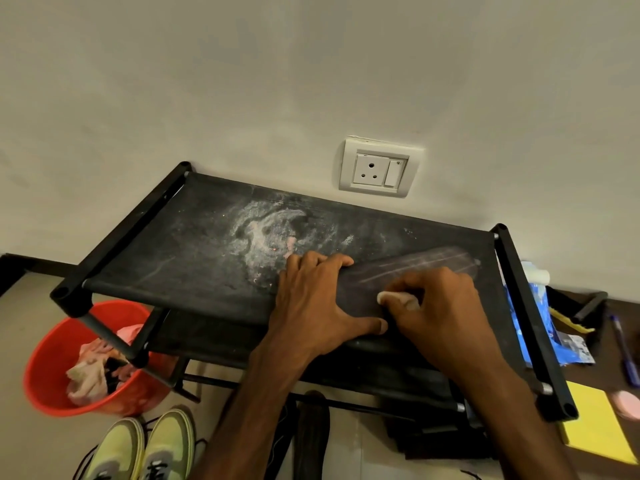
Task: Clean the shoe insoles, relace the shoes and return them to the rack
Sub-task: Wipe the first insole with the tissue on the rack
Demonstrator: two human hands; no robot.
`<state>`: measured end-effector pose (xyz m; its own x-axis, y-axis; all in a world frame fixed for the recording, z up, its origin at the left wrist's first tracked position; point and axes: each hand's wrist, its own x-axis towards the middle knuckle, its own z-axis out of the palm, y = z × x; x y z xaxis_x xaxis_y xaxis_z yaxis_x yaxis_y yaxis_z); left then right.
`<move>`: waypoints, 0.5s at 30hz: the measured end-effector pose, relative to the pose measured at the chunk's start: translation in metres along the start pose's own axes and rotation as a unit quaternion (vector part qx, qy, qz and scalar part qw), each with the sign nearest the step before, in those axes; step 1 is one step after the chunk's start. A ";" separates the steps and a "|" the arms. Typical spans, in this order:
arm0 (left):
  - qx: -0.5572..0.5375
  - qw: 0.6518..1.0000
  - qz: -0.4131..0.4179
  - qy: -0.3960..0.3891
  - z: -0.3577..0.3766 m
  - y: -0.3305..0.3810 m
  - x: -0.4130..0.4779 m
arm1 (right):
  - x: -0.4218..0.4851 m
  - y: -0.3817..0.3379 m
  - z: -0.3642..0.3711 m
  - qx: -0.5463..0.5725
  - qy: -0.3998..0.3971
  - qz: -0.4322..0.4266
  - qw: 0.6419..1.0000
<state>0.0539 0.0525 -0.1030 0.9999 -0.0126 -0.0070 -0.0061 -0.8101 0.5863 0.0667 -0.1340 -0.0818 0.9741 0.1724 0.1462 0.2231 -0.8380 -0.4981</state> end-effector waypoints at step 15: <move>0.009 1.000 -0.024 0.012 -0.002 0.004 -0.002 | 0.004 -0.004 -0.018 -0.088 -0.081 0.041 0.992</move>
<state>0.0523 0.0508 -0.0986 0.9991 0.0403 -0.0149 0.0416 -0.8200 0.5708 0.0688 -0.1395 -0.0640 0.9850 0.1690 -0.0357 0.1467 -0.9274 -0.3442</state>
